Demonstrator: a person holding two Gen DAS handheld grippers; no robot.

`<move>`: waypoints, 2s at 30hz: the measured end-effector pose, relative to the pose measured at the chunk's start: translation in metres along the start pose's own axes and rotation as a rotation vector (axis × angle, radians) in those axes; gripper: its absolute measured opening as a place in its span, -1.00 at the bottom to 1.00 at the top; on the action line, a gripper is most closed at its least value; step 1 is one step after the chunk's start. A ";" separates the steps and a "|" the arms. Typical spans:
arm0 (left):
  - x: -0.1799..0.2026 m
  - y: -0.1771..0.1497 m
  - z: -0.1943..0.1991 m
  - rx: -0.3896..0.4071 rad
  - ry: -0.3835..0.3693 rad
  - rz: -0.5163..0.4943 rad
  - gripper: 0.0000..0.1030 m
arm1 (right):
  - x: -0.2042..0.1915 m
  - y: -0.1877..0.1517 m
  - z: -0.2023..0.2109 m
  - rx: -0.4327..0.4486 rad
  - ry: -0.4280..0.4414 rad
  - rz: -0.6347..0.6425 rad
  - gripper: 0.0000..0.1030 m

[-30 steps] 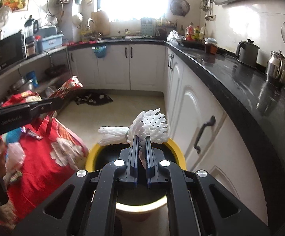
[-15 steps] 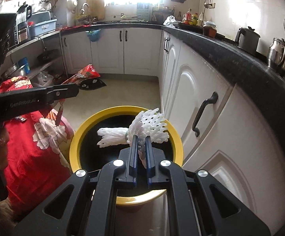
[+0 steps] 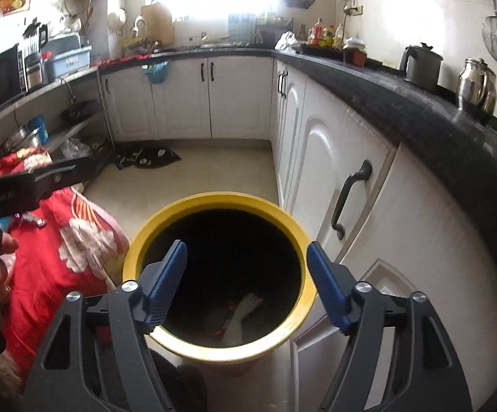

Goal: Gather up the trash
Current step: 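Open both tools to drop the wrapper and white net into the bin, then move both open tools back toward the items on the bed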

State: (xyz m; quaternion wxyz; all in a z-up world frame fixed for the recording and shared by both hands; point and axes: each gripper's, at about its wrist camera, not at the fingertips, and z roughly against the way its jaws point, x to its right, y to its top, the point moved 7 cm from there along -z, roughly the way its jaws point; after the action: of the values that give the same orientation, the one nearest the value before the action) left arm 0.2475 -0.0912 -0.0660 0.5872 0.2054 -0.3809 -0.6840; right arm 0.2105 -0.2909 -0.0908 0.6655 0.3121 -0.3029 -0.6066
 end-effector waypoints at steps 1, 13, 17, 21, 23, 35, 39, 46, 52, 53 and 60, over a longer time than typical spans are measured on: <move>-0.002 0.000 0.004 0.007 0.009 0.001 0.79 | -0.001 0.003 0.003 0.010 0.005 -0.001 0.41; -0.030 0.009 0.067 0.109 0.061 0.059 0.79 | -0.029 0.022 0.036 0.080 0.054 0.025 0.47; -0.041 0.010 0.086 0.142 0.075 0.074 0.79 | -0.043 0.027 0.046 0.101 0.084 0.037 0.48; -0.053 0.007 0.103 0.168 0.096 0.090 0.79 | -0.058 0.031 0.057 0.121 0.120 0.045 0.52; -0.059 0.005 0.110 0.175 0.106 0.099 0.79 | -0.067 0.033 0.064 0.134 0.139 0.046 0.55; -0.095 -0.007 0.150 0.217 0.173 0.130 0.79 | -0.119 0.034 0.087 0.158 0.242 0.087 0.58; -0.108 -0.013 0.163 0.224 0.201 0.141 0.79 | -0.137 0.032 0.091 0.158 0.272 0.107 0.59; -0.136 -0.021 0.185 0.243 0.255 0.173 0.79 | -0.171 0.031 0.097 0.153 0.333 0.147 0.60; -0.166 -0.031 0.203 0.258 0.307 0.221 0.79 | -0.202 0.028 0.102 0.145 0.387 0.192 0.60; -0.169 -0.032 0.205 0.259 0.314 0.226 0.79 | -0.207 0.027 0.103 0.144 0.397 0.200 0.60; -0.200 -0.042 0.221 0.263 0.376 0.268 0.79 | -0.244 0.017 0.102 0.114 0.458 0.251 0.62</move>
State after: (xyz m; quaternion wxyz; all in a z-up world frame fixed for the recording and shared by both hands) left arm 0.1043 0.1638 0.0067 0.7015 0.3511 -0.3742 -0.4945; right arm 0.1221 -0.0510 -0.0201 0.7681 0.4382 -0.2142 -0.4149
